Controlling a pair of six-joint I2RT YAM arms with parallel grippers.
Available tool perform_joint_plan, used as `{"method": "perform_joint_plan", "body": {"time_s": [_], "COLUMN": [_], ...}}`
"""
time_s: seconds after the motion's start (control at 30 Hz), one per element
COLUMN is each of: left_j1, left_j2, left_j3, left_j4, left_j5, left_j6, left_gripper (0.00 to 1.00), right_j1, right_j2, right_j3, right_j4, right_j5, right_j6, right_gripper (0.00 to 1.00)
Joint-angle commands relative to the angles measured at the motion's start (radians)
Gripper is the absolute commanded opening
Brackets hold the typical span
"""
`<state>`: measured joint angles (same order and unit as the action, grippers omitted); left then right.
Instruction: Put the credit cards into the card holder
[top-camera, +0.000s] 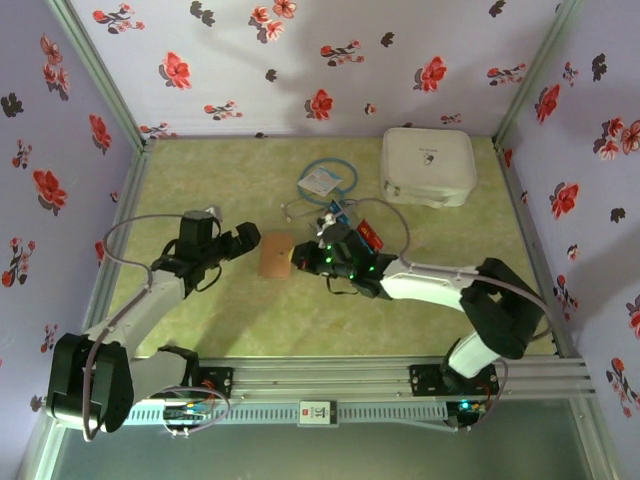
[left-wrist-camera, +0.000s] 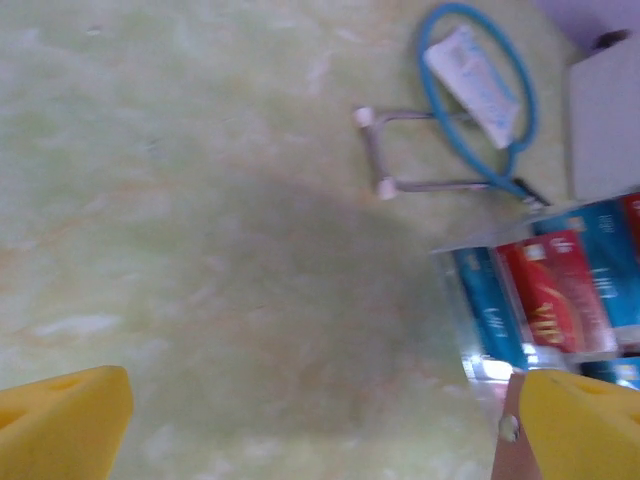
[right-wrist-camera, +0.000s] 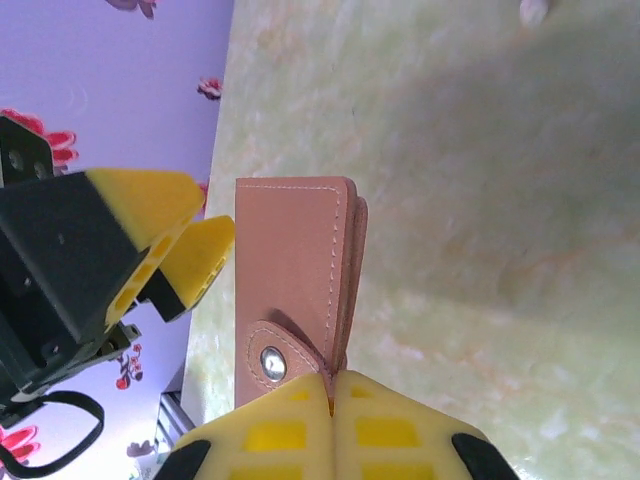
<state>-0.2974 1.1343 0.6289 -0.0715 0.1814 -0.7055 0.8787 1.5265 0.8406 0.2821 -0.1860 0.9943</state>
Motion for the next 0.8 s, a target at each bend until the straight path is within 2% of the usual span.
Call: {"method": "perform_joint_plan", "body": {"time_s": [0.0, 0.17, 0.37, 0.53, 0.77], "left_j1": [-0.003, 0.004, 0.001, -0.012, -0.042], "left_j2": [0.028, 0.099, 0.222, 0.249, 0.248], "left_j3": [0.021, -0.004, -0.01, -0.024, -0.06], "left_j4": [0.168, 0.415, 0.616, 0.662, 0.67], "left_j5": [0.121, 0.189, 0.265, 0.277, 0.283], "left_j6": [-0.102, -0.269, -0.388, -0.406, -0.397], "left_gripper": [1.0, 0.98, 0.84, 0.76, 0.71], "right_j1": [-0.053, -0.101, -0.115, -0.122, -0.144], "right_j2": [-0.031, -0.031, -0.012, 0.011, 0.031], "right_j3": [0.037, 0.059, 0.066, 0.068, 0.063], "right_j4": [-0.077, -0.066, -0.014, 0.024, 0.074], "right_j5": [-0.094, -0.163, -0.193, -0.209, -0.218], "right_j6": [-0.068, -0.065, -0.044, -0.026, -0.001], "right_gripper": [0.0, 0.0, 0.0, 0.0, 0.0]}}
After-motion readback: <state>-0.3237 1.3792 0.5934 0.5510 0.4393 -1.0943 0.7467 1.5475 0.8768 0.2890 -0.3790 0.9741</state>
